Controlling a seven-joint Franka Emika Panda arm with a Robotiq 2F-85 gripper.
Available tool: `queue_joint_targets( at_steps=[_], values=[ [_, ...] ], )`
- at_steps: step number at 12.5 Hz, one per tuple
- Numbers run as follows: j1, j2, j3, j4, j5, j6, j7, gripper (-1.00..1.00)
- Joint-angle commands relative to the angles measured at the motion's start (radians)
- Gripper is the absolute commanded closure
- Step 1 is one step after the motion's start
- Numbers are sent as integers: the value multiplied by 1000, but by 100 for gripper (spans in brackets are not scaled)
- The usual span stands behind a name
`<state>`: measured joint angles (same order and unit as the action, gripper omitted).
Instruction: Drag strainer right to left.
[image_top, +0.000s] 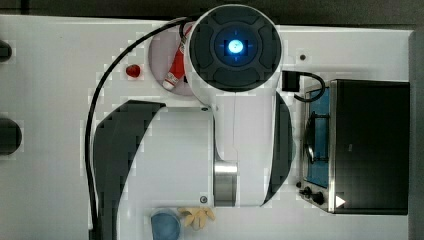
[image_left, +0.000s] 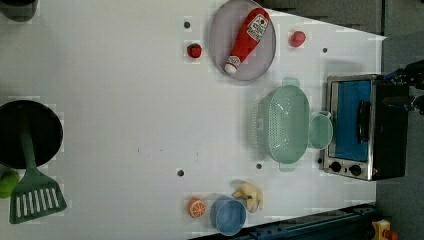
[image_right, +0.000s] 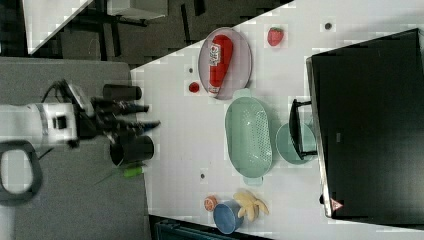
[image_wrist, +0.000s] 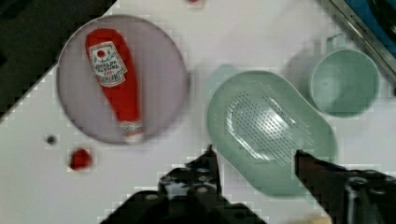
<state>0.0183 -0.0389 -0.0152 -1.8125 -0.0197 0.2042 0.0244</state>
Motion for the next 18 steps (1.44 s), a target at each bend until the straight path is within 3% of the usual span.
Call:
queue_joint_targets(
  at_steps=[1, 3, 6, 9, 18],
  values=[
    [-44, -617, -60, -397, -26, -203, -22, -59],
    [-43, -613, -57, -398, -26, -199, -22, -99],
    [-43, -568, -45, -431, -25, -153, -20, -100],
    [-43, -471, -33, -500, -25, 28, 15, -100],
    [-40, 24, -16, -578, -25, 523, 457, -100]
  ],
)
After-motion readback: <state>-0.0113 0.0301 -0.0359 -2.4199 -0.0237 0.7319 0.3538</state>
